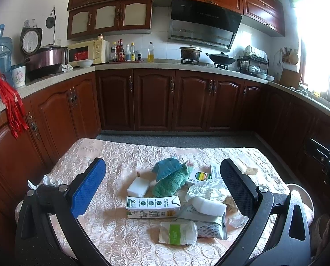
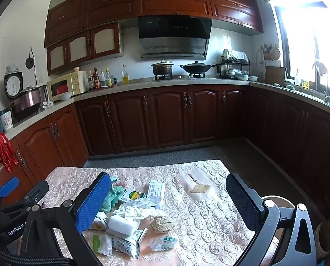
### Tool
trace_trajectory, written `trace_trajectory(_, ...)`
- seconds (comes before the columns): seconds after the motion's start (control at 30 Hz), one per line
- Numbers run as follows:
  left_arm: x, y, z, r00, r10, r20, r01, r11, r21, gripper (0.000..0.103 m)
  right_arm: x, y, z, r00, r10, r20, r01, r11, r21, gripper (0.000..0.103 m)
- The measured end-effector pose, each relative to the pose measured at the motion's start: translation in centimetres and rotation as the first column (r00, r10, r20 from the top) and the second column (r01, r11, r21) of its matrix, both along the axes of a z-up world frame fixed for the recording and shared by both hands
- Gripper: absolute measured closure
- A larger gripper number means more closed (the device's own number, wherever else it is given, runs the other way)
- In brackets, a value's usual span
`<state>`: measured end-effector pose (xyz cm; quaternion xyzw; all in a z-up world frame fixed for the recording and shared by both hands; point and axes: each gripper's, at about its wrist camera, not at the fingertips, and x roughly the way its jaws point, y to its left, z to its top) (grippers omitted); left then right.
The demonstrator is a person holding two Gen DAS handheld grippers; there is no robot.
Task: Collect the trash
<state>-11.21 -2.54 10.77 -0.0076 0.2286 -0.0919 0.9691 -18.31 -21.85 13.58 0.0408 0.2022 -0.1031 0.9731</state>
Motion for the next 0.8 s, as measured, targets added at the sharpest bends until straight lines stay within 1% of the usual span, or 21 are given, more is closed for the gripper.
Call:
trace_trajectory(0.1,0.1,0.1,-0.2,1.000,-0.001,-0.008,0.000,1.000,-0.002,0.000,0.2,0.0,-0.1,1.000,0.000,-0.012,0.000,1.000,0.000,0.000)
trace_trajectory(0.2,0.2,0.1,-0.4,1.000,0.001,-0.013,-0.001,1.000,-0.002,0.000,0.2,-0.1,-0.3,1.000,-0.003,-0.018,0.002,1.000,-0.020,0.000)
trace_trajectory(0.33,0.3,0.1,-0.7,1.000,0.000,-0.021,0.000,1.000,-0.001,0.000,0.2,-0.3,-0.6,1.000,-0.005,-0.015,0.005,1.000,-0.029,0.000)
trace_trajectory(0.53,0.4,-0.1,-1.0,1.000,-0.002,-0.028,0.002,1.000,0.003,0.000,0.5,-0.6,-1.1,1.000,-0.009,-0.028,0.009,1.000,-0.007,0.000)
trace_trajectory(0.63,0.4,-0.1,-1.0,1.000,-0.001,-0.026,0.002,1.000,0.005,0.000,0.4,-0.6,-1.1,0.999,-0.012,-0.030,0.012,1.000,-0.023,0.000)
trace_trajectory(0.8,0.5,-0.1,-1.1,0.999,-0.002,-0.032,0.002,1.000,0.003,0.000,0.6,-0.8,-1.4,0.999,-0.016,-0.044,0.016,1.000,-0.012,0.000)
